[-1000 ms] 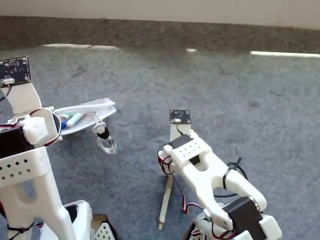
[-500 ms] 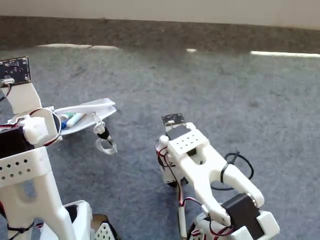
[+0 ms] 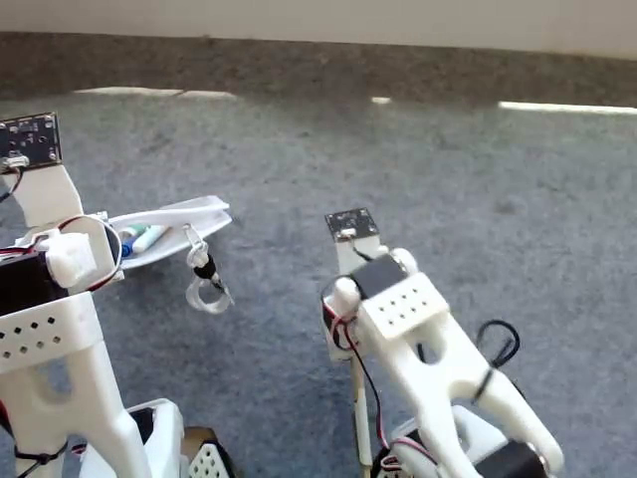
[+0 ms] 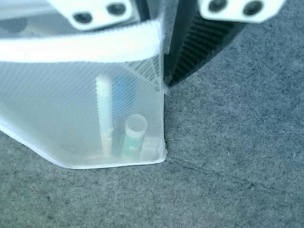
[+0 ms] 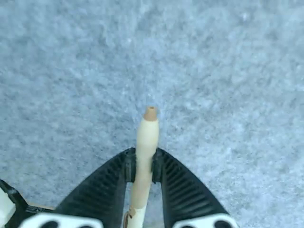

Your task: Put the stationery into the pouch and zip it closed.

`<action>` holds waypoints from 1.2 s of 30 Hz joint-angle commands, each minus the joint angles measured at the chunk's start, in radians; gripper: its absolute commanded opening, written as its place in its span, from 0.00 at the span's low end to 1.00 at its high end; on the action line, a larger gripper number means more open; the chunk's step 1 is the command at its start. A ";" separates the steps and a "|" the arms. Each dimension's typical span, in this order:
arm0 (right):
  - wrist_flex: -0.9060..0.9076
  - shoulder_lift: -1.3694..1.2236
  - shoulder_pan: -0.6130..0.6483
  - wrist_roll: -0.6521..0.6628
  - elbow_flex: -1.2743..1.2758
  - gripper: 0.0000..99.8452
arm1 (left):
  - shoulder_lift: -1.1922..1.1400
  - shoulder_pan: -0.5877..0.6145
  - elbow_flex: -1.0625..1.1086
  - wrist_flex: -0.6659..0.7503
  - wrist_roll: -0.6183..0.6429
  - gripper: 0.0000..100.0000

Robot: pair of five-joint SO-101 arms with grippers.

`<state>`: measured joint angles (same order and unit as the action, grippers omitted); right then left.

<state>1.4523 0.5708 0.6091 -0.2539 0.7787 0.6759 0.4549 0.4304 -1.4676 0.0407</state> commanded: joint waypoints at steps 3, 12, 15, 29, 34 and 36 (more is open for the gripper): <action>-0.048 0.305 0.004 0.008 0.071 0.00 | -0.012 0.015 0.005 0.009 0.003 0.01; -0.039 0.596 0.004 0.008 0.087 0.00 | -0.012 0.015 0.007 0.009 0.003 0.01; -0.039 0.654 0.004 0.008 0.082 0.00 | -0.012 0.015 0.007 0.009 0.003 0.01; -0.232 0.840 0.004 0.002 -0.042 0.00 | -0.012 0.012 0.007 0.008 0.003 0.01; -0.380 0.869 0.007 0.008 -0.076 0.00 | -0.012 0.012 0.007 0.008 0.003 0.01; -0.430 0.871 0.007 0.008 -0.079 0.00 | -0.012 0.012 0.007 0.008 0.003 0.01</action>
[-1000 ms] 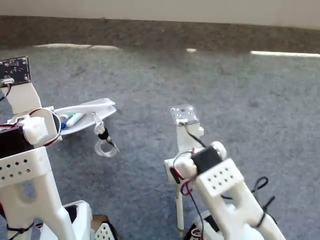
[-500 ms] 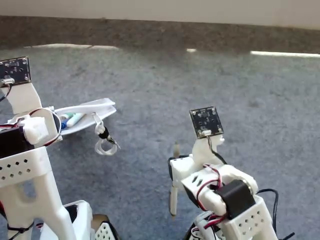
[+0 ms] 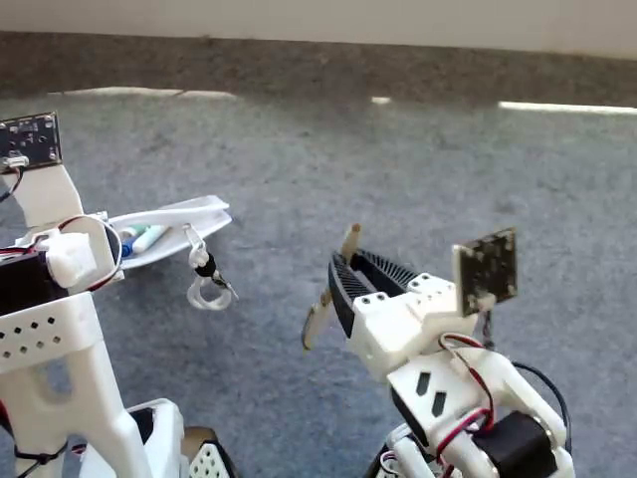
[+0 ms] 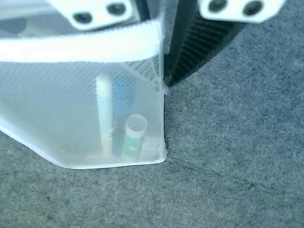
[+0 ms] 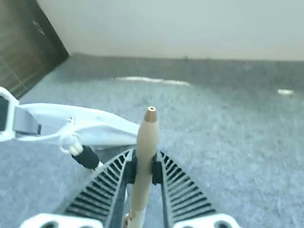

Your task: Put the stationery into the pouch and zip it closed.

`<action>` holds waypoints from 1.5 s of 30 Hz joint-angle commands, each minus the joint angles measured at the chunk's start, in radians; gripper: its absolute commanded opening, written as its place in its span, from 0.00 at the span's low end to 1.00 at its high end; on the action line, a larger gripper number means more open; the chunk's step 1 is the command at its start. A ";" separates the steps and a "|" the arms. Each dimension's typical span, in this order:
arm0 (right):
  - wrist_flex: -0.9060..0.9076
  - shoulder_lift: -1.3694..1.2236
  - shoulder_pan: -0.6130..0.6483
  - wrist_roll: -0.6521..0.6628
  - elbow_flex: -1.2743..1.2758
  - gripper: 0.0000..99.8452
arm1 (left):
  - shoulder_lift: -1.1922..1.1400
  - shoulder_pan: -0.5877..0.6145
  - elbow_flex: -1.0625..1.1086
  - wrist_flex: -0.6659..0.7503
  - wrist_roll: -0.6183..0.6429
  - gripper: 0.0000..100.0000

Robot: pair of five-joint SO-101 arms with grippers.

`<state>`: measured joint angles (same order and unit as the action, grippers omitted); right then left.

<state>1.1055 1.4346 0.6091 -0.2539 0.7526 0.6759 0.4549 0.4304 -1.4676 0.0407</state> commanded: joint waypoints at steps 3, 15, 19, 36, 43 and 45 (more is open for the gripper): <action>-0.174 0.010 0.008 0.008 -0.050 0.00 | -0.012 0.012 0.007 0.008 0.003 0.01; -0.766 0.002 0.077 0.008 0.054 0.00 | -0.012 0.008 0.008 0.009 0.003 0.01; -0.900 0.002 0.147 0.008 0.130 0.00 | -0.012 0.008 0.008 0.009 0.003 0.01; -1.244 -0.015 0.211 0.009 0.321 0.00 | -0.012 0.007 0.008 0.012 0.003 0.01; -1.392 -0.239 0.211 0.009 0.314 0.00 | -0.012 0.007 0.008 0.012 0.003 0.01; -1.440 -0.295 0.211 0.009 0.312 0.00 | -0.012 0.007 0.008 0.012 0.003 0.01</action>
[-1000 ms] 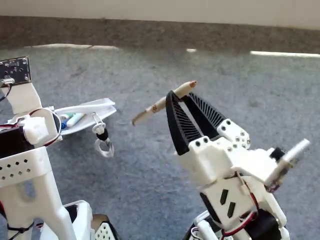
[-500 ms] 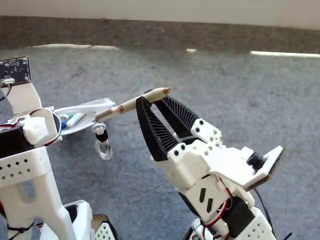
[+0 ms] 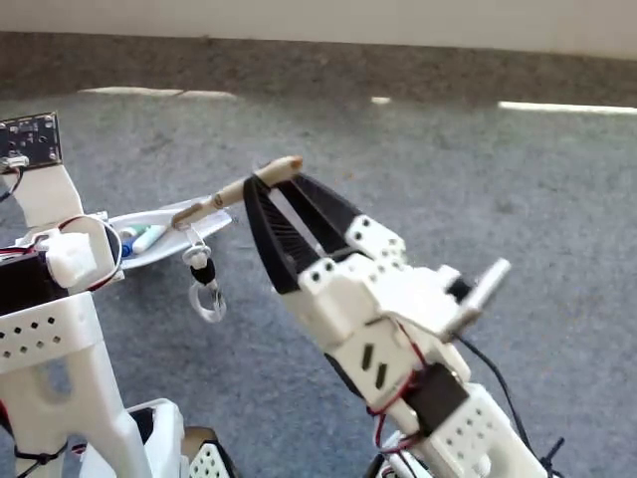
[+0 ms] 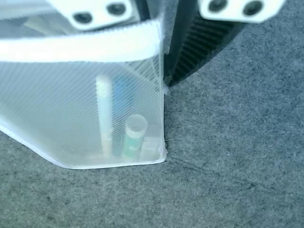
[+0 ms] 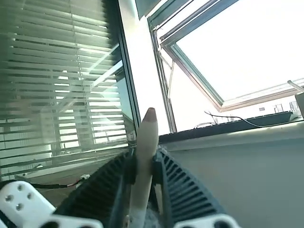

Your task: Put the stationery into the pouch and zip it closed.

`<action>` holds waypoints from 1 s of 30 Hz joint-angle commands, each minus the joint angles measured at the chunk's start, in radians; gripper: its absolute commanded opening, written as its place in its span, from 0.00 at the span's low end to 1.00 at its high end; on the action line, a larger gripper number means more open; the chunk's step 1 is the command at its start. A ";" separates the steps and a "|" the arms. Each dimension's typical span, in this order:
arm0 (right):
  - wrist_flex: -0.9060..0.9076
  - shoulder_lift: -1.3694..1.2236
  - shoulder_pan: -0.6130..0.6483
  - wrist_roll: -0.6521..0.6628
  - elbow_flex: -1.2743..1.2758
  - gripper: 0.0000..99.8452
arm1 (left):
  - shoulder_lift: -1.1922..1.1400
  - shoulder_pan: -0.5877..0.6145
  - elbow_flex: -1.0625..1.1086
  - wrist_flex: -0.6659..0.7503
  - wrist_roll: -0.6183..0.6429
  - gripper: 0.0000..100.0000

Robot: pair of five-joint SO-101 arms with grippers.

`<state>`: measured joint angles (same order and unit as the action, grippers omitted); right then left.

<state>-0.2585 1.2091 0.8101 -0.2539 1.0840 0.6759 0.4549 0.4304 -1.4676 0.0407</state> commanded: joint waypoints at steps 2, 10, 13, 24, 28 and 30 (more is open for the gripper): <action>-0.105 -0.116 0.010 0.009 -0.019 0.00 | -0.012 0.007 0.008 0.012 0.003 0.01; -0.116 -0.257 0.010 0.035 -0.019 0.00 | -0.012 0.007 0.008 0.012 0.003 0.01; -0.117 -0.298 0.039 0.152 -0.019 0.00 | -0.012 0.007 0.008 0.012 0.003 0.01; -0.099 -0.377 0.203 0.655 -0.016 0.00 | -0.012 0.007 0.008 0.012 0.003 0.01; 0.054 -0.410 0.249 0.744 -0.019 0.00 | -0.012 0.007 0.010 0.012 0.003 0.01; 0.091 -0.415 0.255 0.752 -0.021 0.00 | -0.012 0.007 0.010 0.012 0.003 0.01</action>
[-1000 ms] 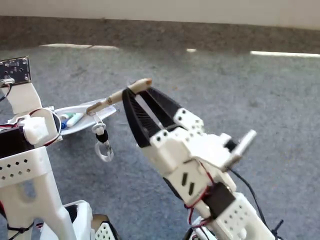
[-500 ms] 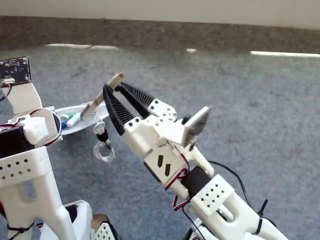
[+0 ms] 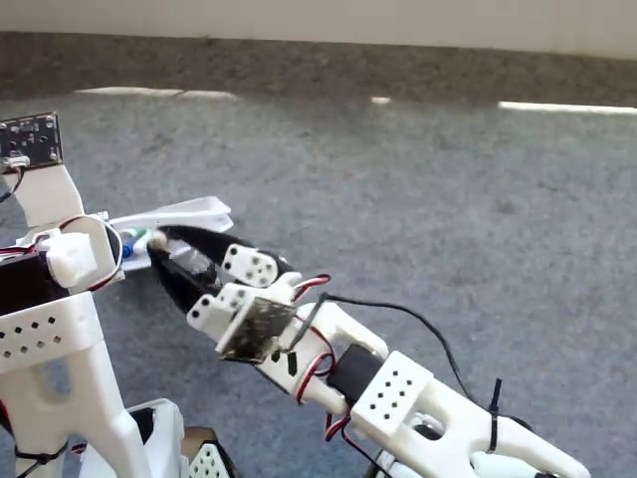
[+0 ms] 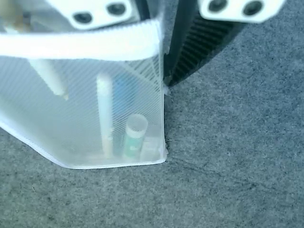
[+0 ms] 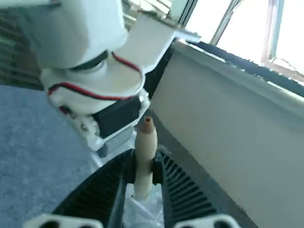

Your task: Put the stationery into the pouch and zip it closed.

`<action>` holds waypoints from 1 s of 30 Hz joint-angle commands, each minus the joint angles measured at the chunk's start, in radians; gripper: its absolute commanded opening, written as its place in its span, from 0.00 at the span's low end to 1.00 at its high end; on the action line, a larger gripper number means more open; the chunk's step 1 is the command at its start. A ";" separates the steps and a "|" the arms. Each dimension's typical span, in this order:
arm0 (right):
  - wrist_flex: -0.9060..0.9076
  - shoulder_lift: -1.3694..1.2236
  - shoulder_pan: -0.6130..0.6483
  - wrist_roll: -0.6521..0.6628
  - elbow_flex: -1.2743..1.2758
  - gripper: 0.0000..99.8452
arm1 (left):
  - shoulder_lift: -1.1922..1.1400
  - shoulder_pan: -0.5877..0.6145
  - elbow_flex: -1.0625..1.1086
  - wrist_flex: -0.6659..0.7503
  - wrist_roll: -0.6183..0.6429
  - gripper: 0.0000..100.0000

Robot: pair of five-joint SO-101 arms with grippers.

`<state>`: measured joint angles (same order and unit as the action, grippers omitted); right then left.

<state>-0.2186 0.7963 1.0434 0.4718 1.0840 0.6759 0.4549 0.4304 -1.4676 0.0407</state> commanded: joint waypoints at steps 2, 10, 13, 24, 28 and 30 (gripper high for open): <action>0.054 -0.004 0.022 0.026 -0.021 0.00 | -0.012 0.007 0.010 0.012 0.003 0.01; 0.143 -0.001 0.024 0.020 -0.022 0.12 | -0.013 0.007 0.010 0.012 0.003 0.01; 0.194 -0.001 0.025 -0.002 -0.058 0.19 | -0.012 0.007 0.038 0.038 0.003 0.01; 0.481 0.203 0.104 -0.117 -0.111 0.19 | -0.012 0.008 0.058 0.066 0.003 0.01; 0.596 0.278 0.099 -0.195 -0.113 0.19 | -0.012 0.008 0.058 0.064 0.003 0.01; 0.671 0.308 0.101 -0.216 -0.113 0.19 | -0.012 0.008 0.058 0.064 0.003 0.01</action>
<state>0.3736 1.0449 1.1370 0.2923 1.0349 0.6759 0.4549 0.4841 -1.4170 0.0407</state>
